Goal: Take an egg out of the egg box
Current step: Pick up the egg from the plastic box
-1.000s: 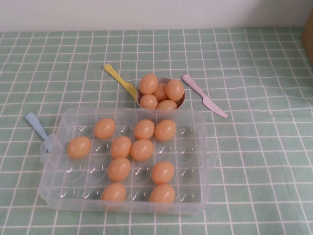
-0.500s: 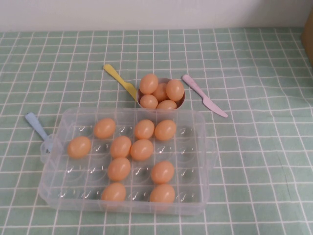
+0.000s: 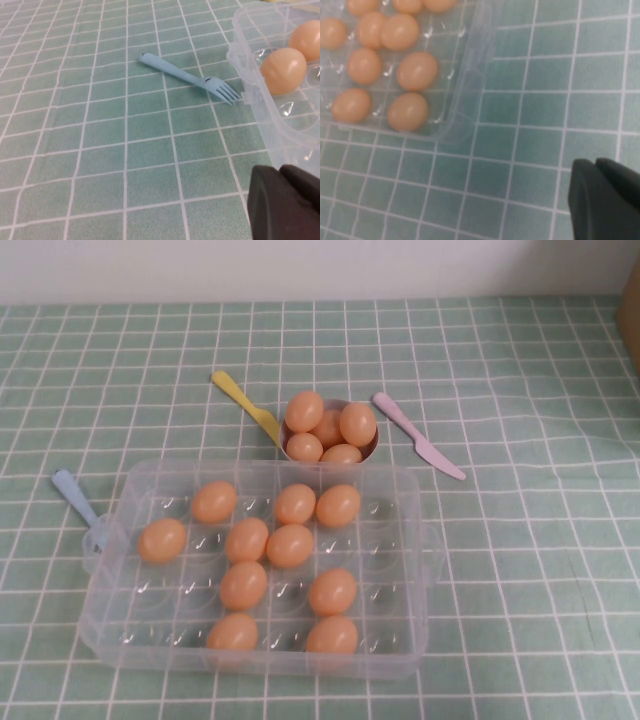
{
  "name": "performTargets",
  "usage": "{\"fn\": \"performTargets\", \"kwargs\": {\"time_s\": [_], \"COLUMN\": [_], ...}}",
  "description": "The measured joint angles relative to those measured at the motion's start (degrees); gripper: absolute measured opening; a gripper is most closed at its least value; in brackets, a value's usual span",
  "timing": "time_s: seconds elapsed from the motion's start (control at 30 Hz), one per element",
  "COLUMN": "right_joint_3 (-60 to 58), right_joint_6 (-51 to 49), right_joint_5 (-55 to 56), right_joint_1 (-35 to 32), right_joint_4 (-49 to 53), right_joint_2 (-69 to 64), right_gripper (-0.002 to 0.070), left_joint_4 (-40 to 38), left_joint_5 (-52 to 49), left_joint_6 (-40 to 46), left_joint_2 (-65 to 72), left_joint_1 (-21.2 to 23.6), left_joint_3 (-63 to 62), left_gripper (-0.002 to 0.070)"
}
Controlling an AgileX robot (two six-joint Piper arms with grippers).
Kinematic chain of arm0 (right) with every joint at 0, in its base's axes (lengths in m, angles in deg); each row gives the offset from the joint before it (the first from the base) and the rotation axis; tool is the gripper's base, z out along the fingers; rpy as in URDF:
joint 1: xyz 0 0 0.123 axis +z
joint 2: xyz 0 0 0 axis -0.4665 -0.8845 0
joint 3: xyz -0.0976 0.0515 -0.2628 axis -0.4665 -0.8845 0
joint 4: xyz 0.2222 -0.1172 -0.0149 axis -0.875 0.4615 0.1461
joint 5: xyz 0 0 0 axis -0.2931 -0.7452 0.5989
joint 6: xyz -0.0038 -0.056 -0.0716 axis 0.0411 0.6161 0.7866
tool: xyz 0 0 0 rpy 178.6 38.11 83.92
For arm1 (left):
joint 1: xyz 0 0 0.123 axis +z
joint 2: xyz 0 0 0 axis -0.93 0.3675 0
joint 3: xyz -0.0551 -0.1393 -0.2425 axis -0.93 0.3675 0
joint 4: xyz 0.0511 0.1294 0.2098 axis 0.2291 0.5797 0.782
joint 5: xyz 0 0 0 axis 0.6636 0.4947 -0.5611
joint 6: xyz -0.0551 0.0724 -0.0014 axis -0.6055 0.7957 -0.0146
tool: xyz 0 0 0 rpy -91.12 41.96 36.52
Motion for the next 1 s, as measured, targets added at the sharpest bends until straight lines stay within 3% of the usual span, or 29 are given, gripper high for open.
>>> {"fn": "performTargets", "kwargs": {"time_s": [0.13,0.3,0.53,0.73,1.0], "right_joint_3": [4.6,8.8,16.0,25.3,38.6], "right_joint_6": [-2.8,-5.6,-12.9,-14.1,-16.6], "right_joint_5": [-4.2,-5.0,-5.1,-5.1,-6.6], "right_joint_1": [0.4,5.6,19.7,31.5,40.0], "right_joint_4": [5.3,9.0,18.1,20.1,21.9], "right_joint_2": [-5.9,-12.2,-22.1,-30.9,-44.3], "right_gripper": [-0.0017,-0.0017,-0.0017,-0.0017,-0.0017], "left_joint_4": [0.0,0.0,0.0,0.0,0.0], "left_joint_5": [0.0,0.0,0.0,0.0,0.0], "left_joint_6": [0.0,0.0,0.0,0.0,0.0], "left_joint_2": [0.0,0.0,0.0,0.0,0.0], "left_joint_1": [0.0,0.0,0.0,0.0,0.0], "left_joint_3": [0.0,0.0,0.0,0.0,0.0], "left_gripper": [-0.0004,-0.0004,-0.0004,-0.0004,-0.0004]}}
